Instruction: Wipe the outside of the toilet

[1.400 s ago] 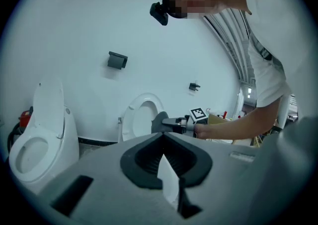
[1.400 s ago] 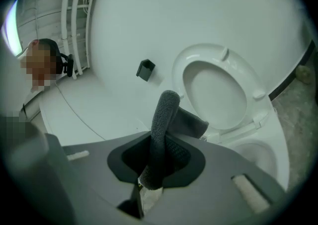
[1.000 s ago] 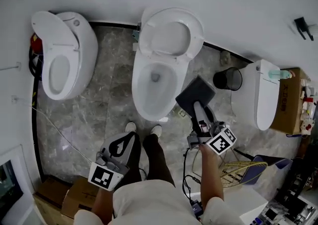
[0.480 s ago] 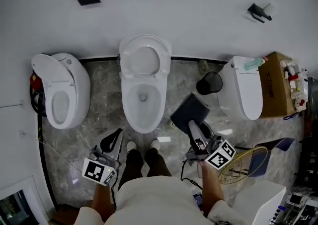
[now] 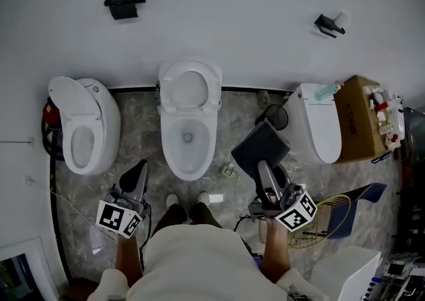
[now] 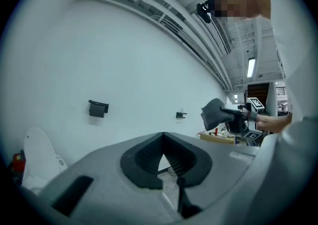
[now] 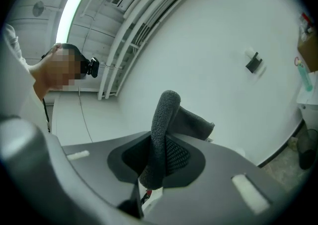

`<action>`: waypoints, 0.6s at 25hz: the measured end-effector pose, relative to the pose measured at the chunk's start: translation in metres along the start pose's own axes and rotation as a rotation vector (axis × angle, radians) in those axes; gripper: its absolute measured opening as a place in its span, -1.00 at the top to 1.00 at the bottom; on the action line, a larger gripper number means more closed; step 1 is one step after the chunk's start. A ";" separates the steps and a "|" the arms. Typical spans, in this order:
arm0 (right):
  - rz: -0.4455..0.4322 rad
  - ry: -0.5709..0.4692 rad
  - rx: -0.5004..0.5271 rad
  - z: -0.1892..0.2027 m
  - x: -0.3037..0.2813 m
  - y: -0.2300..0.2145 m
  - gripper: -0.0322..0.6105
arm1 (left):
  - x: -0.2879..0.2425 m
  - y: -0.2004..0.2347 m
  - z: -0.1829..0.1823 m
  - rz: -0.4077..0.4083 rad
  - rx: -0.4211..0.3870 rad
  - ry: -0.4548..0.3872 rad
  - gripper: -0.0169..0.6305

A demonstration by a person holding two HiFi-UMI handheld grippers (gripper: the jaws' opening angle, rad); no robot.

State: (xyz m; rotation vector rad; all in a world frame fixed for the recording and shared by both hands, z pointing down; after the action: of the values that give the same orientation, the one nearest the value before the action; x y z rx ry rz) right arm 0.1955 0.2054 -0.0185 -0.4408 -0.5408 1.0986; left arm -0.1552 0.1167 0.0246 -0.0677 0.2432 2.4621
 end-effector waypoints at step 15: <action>-0.037 0.001 0.159 -0.016 0.011 0.047 0.71 | 0.008 -0.001 -0.038 0.063 -0.065 -0.044 0.96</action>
State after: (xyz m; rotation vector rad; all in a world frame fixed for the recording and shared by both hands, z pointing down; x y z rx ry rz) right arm 0.1759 0.2333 -0.0569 -0.2915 -0.4549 1.0964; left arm -0.1610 0.1153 -0.0133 -0.0347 0.1484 2.5306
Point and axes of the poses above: the fingertips, and each gripper's own axes: x backward along the fingers, y to its left, z out of its underside, the point moved 7 cm from there along x, backward along the fingers, and after that the axes turned 2 degrees about z, right-handed, at the moved point
